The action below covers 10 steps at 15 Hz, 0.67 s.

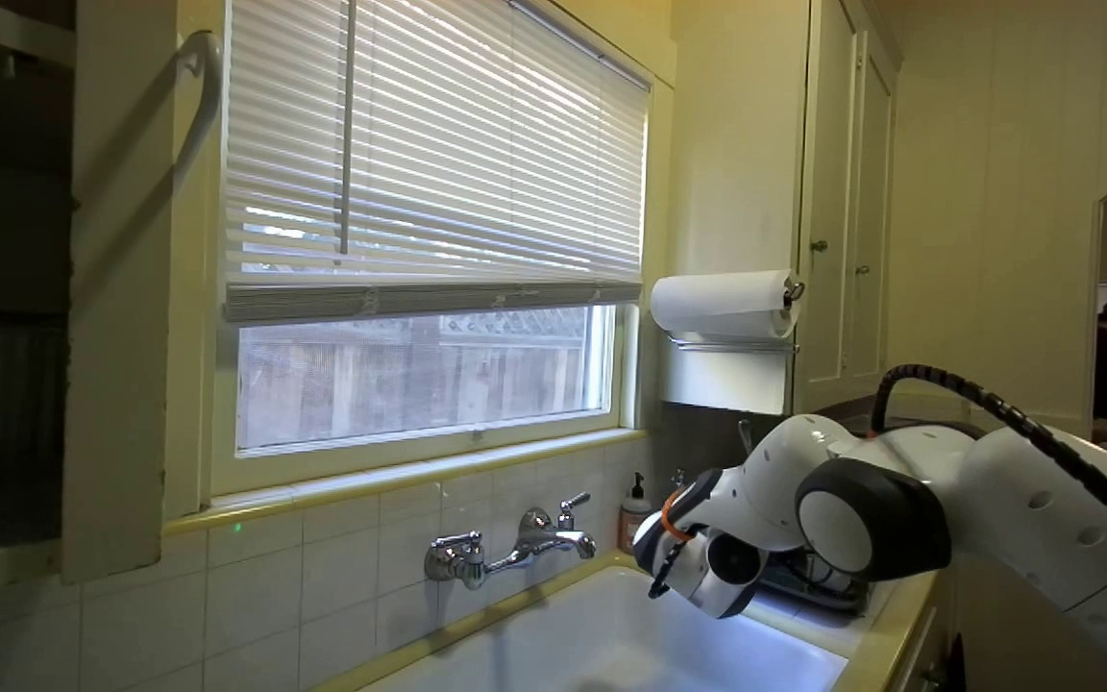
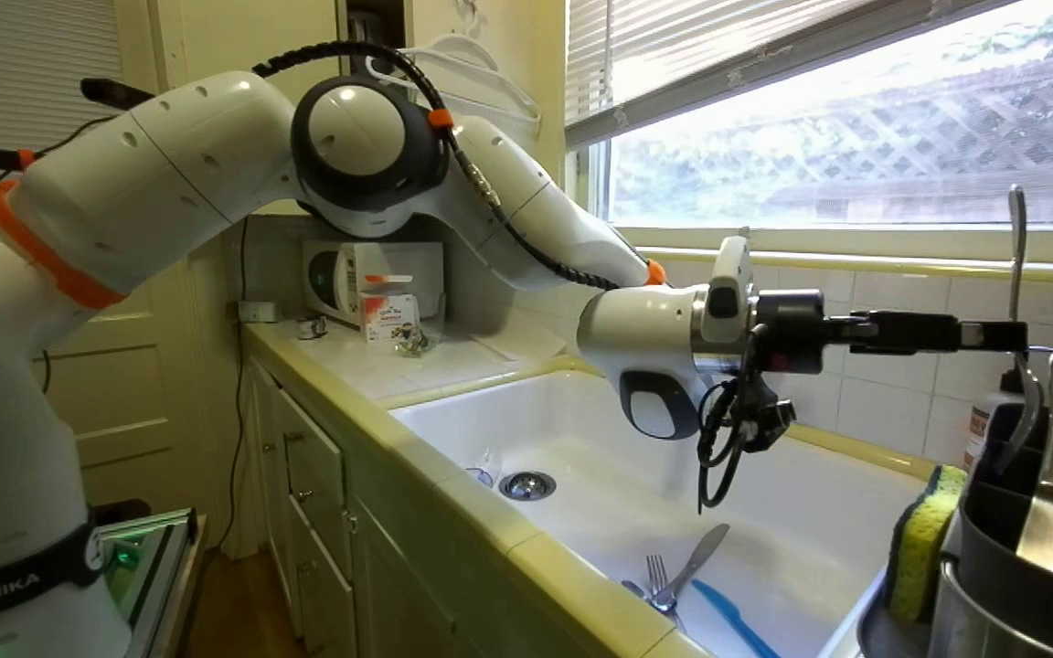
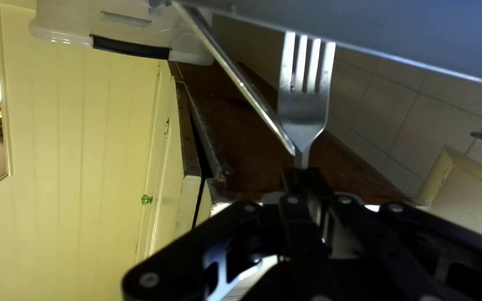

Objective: Put the silver fork from the sink on the dishrack.

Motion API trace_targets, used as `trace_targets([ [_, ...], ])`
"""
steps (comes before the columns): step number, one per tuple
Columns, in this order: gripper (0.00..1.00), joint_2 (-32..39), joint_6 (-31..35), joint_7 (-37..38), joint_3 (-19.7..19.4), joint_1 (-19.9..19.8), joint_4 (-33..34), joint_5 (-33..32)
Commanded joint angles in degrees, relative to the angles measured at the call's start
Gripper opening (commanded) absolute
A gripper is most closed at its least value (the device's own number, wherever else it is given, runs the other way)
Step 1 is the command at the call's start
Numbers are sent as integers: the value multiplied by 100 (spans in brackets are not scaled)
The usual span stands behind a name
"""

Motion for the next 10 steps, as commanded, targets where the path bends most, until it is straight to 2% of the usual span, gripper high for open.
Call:
trace_targets([
  [1, 2, 513, 87, -327, -78, 119, 668, 588],
  [2, 2, 564, 88, -391, -122, 176, 718, 789],
  [3, 34, 620, 89, -414, -136, 205, 789, 944],
  [5, 42, 686, 89, -432, -206, 286, 874, 1328],
  [7, 58, 721, 89, -516, -338, 402, 976, 1788],
  [10, 80, 552, 86, -610, -960, 886, 860, 2662],
])
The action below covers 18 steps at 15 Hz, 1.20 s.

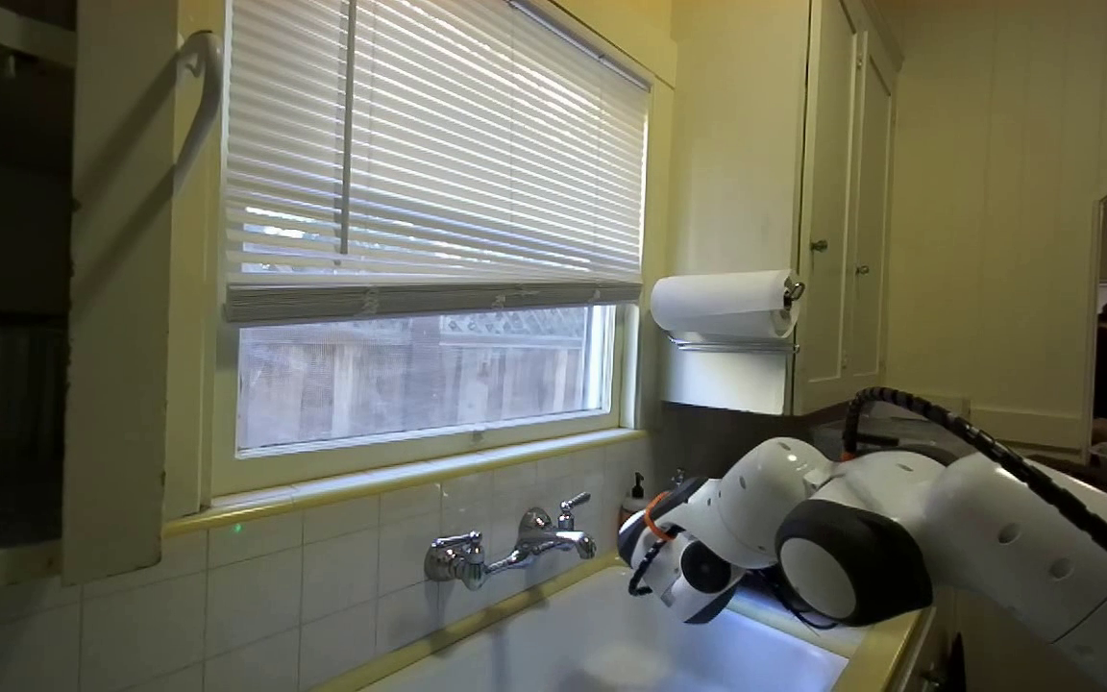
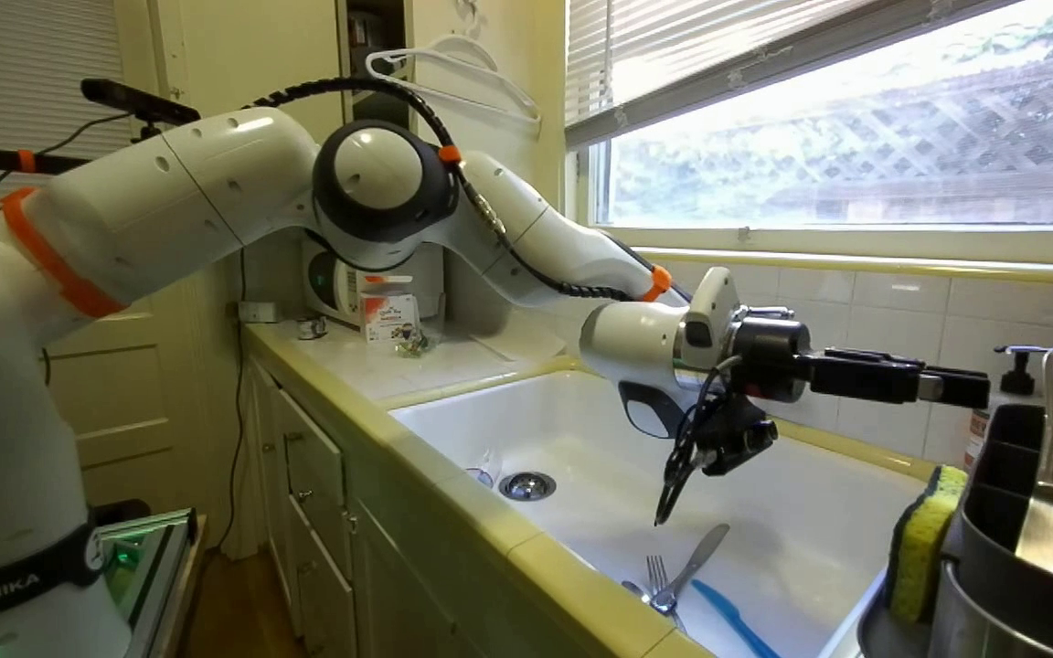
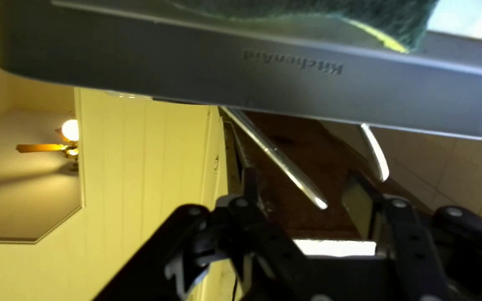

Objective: Put the silver fork from the sink on the dishrack.

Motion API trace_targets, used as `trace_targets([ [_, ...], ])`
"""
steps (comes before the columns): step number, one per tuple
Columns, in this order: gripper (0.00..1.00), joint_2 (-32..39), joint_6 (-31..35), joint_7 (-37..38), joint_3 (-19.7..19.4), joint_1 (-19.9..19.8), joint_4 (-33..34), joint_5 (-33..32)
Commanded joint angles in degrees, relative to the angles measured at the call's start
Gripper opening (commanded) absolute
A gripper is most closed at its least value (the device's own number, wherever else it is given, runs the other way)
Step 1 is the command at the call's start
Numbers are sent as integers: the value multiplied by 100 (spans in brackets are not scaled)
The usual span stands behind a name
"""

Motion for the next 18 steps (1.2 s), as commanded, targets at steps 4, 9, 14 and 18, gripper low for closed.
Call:
trace_targets([
  [4, 100, -1449, 70, 288, 539, 348, -1326, -371],
  [9, 100, -2410, 107, -833, 813, 572, -2580, -28],
  [14, 100, -3352, 35, -1358, 175, 1192, -4057, -152],
  [18, 100, -4139, 32, -39, -599, 1603, -5201, -1553],
])
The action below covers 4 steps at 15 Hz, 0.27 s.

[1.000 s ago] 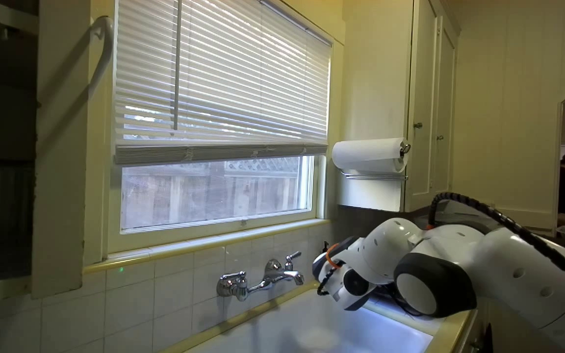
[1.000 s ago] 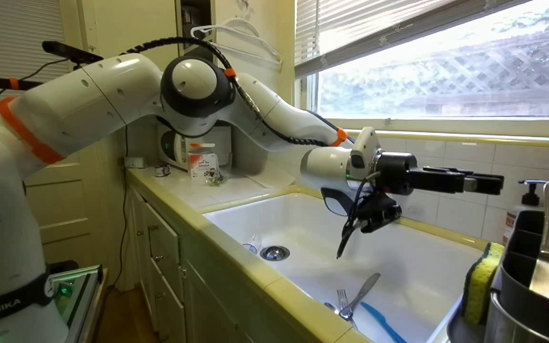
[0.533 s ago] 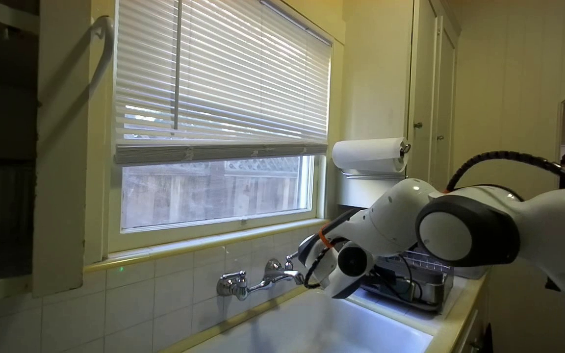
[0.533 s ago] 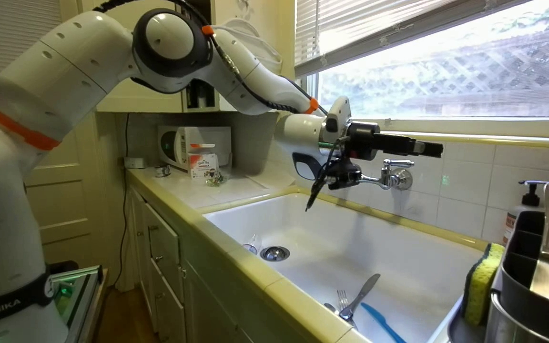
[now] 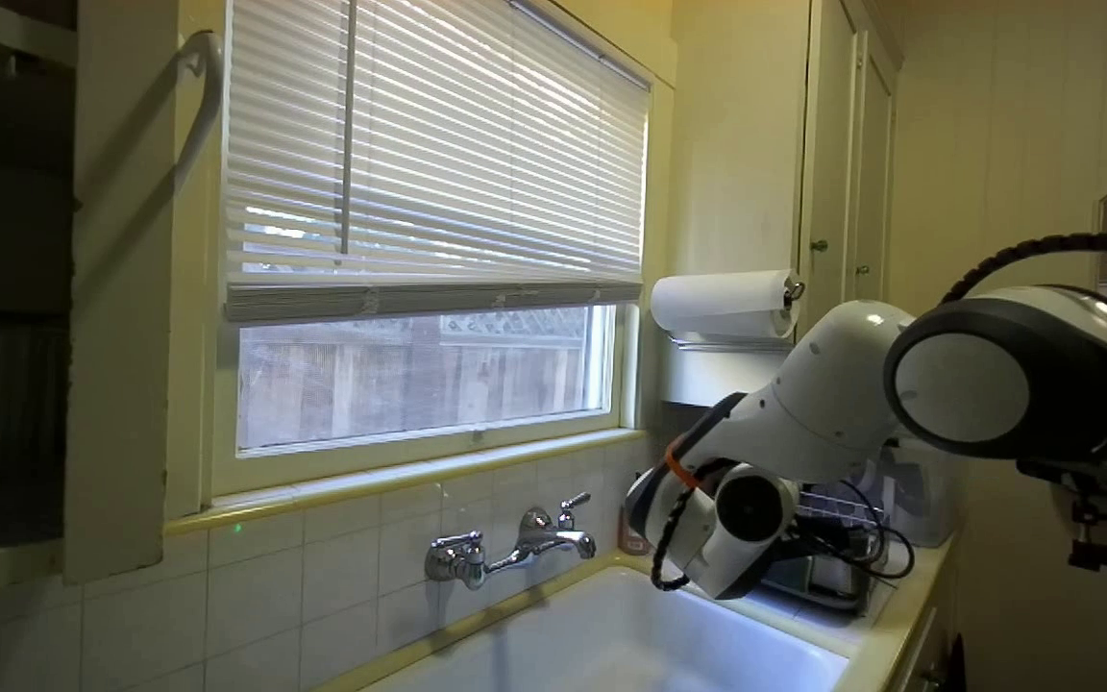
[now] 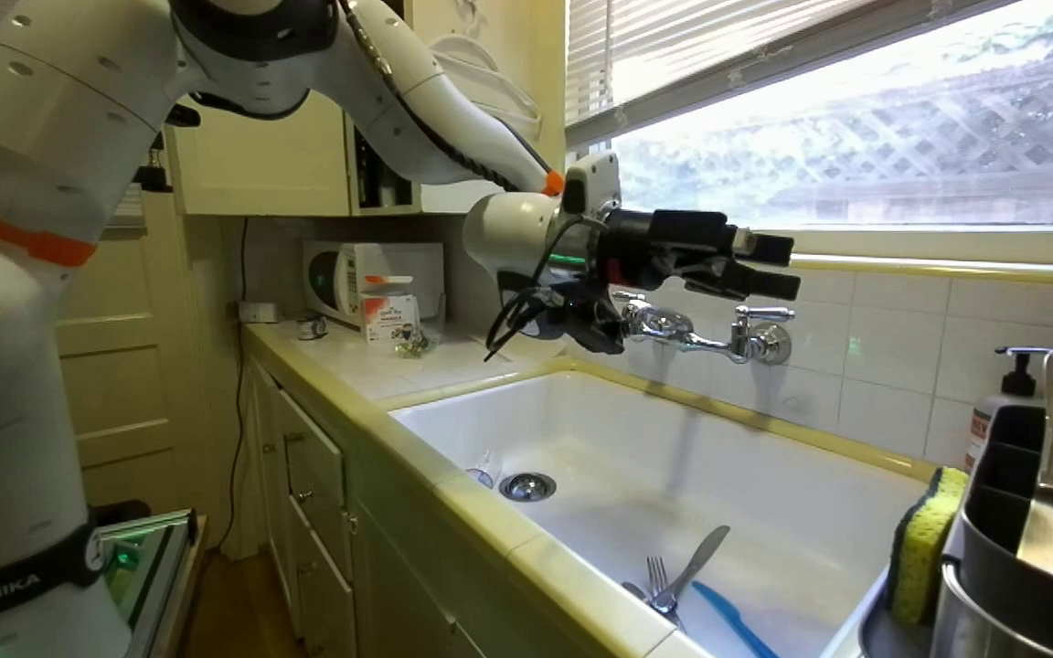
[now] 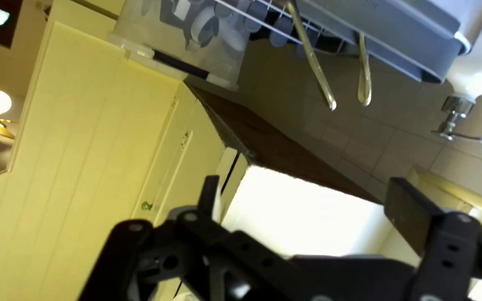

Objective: Put the silver fork from the sink on the dishrack.

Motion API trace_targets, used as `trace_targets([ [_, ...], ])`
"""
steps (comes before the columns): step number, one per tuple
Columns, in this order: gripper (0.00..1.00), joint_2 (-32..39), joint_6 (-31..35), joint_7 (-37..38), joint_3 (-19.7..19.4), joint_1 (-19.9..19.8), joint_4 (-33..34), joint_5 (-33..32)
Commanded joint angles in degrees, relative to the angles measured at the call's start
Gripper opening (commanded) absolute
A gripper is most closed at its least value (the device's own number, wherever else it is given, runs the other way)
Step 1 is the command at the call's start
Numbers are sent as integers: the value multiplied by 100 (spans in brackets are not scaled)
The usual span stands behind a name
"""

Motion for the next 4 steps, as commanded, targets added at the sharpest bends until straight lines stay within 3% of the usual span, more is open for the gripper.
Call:
trace_targets([
  [1, 100, -920, 28, 1447, -1173, 718, -1343, -1110],
  [2, 100, -399, 0, 702, -505, 266, -549, -613],
  [4, 100, -697, -4, 1160, -1042, 521, -967, -922],
])
